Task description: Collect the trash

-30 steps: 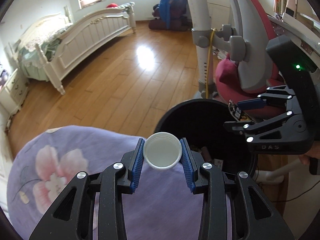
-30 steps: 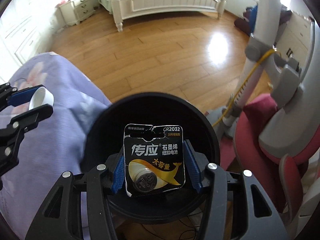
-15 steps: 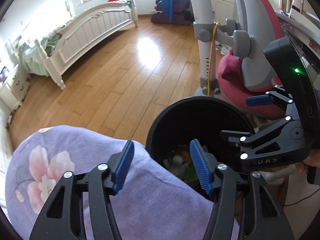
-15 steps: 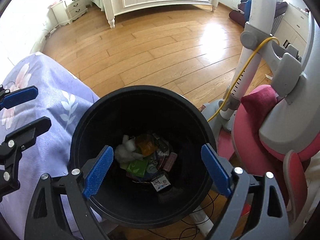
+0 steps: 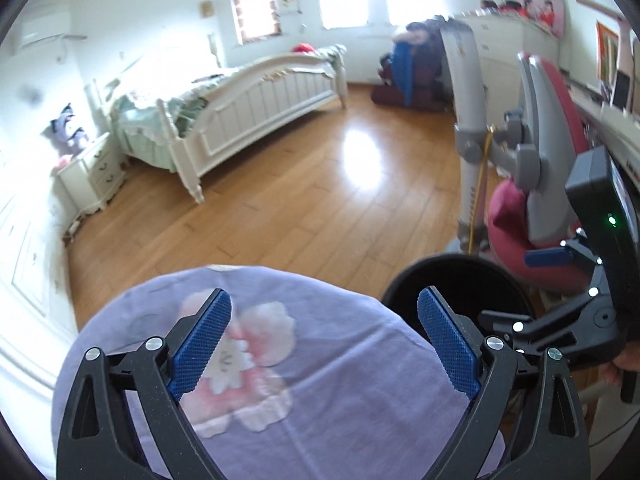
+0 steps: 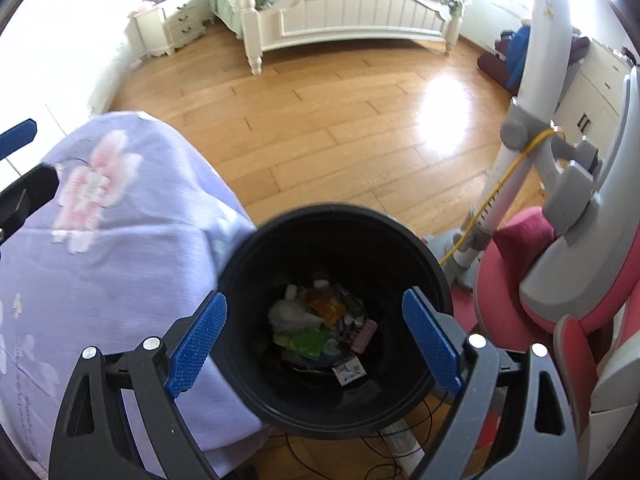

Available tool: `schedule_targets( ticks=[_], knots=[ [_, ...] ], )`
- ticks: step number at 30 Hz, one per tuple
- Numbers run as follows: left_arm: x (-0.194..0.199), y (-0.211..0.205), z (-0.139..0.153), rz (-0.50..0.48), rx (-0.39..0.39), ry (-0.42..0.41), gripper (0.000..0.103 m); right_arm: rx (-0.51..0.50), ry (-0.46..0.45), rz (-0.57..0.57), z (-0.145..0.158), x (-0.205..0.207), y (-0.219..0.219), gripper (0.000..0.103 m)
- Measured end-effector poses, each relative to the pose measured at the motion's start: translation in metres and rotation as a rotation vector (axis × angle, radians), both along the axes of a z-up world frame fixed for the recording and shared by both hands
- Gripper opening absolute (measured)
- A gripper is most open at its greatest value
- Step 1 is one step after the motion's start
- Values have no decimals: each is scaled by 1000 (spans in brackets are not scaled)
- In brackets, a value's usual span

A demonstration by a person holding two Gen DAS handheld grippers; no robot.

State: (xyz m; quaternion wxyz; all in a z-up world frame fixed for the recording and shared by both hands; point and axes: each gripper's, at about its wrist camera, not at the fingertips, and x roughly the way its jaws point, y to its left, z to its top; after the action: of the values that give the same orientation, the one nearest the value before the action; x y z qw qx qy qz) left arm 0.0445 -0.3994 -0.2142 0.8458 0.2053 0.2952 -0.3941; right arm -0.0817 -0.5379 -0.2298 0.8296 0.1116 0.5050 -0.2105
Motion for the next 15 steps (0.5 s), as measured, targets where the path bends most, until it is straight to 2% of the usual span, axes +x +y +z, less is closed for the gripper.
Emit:
schedule_targets(
  ticks=[9,15],
  knots=[
    [-15,50,40,39,-68,-56,98,-70,-94,72,61,2,58,94],
    [-23,103,64,135,-118,-81,98,-62,-169,130,83,10,111,95]
  ],
)
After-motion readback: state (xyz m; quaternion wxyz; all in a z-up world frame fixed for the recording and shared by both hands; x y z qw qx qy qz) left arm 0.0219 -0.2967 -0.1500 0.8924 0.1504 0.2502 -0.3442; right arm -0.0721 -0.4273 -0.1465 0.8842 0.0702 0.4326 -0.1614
